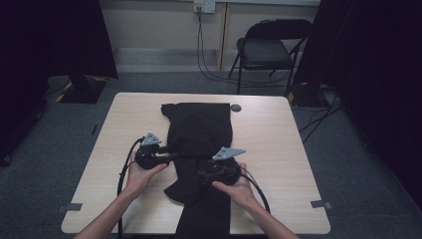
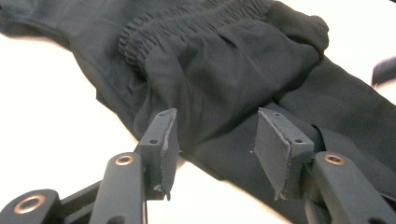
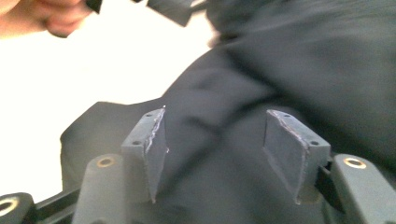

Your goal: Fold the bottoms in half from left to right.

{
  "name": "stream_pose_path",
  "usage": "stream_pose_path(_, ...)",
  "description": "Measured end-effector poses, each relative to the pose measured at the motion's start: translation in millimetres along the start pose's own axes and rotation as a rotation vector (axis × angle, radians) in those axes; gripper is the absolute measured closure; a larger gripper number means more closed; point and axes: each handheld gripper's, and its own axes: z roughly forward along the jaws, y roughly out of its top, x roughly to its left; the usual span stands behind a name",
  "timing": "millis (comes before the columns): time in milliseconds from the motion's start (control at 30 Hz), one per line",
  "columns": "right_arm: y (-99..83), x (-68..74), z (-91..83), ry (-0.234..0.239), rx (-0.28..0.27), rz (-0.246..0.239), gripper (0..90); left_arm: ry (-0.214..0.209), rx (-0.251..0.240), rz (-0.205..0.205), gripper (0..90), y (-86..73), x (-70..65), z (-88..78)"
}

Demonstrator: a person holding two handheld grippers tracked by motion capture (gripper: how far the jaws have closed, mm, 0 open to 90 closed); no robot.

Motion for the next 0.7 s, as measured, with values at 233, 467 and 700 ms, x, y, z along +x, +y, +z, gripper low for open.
stream_pose_path(233, -6.2, 21.8, 47.8, -0.025, 0.063, -0.068, 66.4, 0.004, -0.012, -0.005, 49.5, -0.3, 0.8, -1.7)
stream_pose_path(467, 20.5, 6.3, 7.8, -0.052, -0.108, -0.02, 85.5, 0.031, -0.06, -0.036, 49.8, 1.3, 6.5, -10.2)
stream_pose_path(700, 22.2, -34.5, -30.4, -0.147, -0.175, 0.068, 84.9, 0.005, 0.019, -0.021, 56.3, -3.9, 1.3, 1.8)
